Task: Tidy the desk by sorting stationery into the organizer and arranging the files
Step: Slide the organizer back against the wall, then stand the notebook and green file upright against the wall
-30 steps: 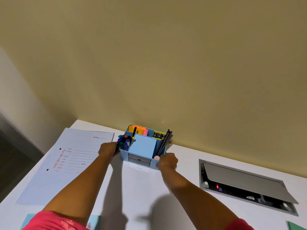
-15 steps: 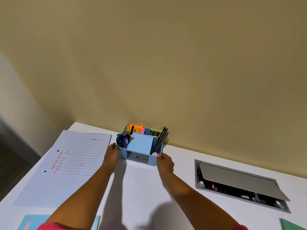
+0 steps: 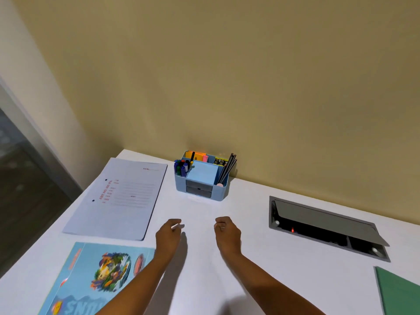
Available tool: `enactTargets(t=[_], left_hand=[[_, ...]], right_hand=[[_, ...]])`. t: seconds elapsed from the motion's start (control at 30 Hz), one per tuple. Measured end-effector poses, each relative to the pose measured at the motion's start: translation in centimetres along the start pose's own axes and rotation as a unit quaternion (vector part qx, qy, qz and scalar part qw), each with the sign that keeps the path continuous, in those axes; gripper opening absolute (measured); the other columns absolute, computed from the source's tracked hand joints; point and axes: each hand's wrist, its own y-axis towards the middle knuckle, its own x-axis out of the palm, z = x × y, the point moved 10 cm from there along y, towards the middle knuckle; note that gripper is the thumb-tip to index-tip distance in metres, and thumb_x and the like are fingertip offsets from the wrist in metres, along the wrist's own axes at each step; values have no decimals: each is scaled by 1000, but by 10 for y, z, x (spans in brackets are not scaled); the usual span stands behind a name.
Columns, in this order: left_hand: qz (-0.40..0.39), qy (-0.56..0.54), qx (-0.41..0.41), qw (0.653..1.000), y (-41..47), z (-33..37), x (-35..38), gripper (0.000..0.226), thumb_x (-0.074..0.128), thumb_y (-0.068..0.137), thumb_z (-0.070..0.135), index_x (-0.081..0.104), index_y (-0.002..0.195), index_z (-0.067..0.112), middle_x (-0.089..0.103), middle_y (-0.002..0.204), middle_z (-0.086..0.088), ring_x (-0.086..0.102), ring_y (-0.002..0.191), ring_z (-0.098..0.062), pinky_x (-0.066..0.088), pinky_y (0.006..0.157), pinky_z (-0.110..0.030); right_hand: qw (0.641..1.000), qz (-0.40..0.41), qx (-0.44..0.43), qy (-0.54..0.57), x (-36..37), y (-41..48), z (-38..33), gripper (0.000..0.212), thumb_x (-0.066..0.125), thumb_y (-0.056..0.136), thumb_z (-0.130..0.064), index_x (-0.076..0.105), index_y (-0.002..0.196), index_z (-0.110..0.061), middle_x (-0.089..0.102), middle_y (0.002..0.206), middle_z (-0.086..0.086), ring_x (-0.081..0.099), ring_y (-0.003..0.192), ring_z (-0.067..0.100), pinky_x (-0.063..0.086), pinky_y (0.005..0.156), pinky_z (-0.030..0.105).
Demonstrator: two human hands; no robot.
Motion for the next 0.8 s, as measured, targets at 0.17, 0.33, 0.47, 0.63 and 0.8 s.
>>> enactTargets(t=[0.17,0.33,0.47,0.63,0.8], left_hand=[[64,-13,-2,998,-52,-37,-41,25,51,89,1,64,109,11,73,100,-4,64,88,-16,43,73,-23],[149,99,7,984,-86,-86,-94,32,57,88,3,63,120,7,60,126,-13,53,119,-31,42,95,-39],[93,304,-11,948,-103,-129,-107,48,50,94,24,43,141,23,31,153,-10,33,137,-31,37,105,-45],[-44,379,-33,924,-119,-162,-90,57,31,101,40,6,151,32,-15,159,-3,-8,147,-32,8,116,-51],[-74,366,-13,928,-134,-167,-90,55,33,100,40,10,150,33,-21,155,1,-14,146,-31,2,116,-53]], right_hand=[[997,-58,-29,-36,31,-50,21,20,50,89,-5,63,100,-15,65,91,-1,57,80,12,38,56,2],[968,-180,-126,-124,91,-98,23,30,51,92,-7,59,119,-18,60,113,0,58,106,13,46,87,16],[891,-285,-257,-242,142,-136,14,49,43,98,-16,32,145,-24,25,153,-4,22,141,14,22,117,26],[829,-348,-312,-306,176,-162,14,59,42,99,-13,17,150,-26,2,160,-4,1,147,18,19,118,33],[858,-348,-275,-260,179,-160,15,62,49,96,-17,18,149,-27,12,156,-4,18,143,14,29,112,26]])
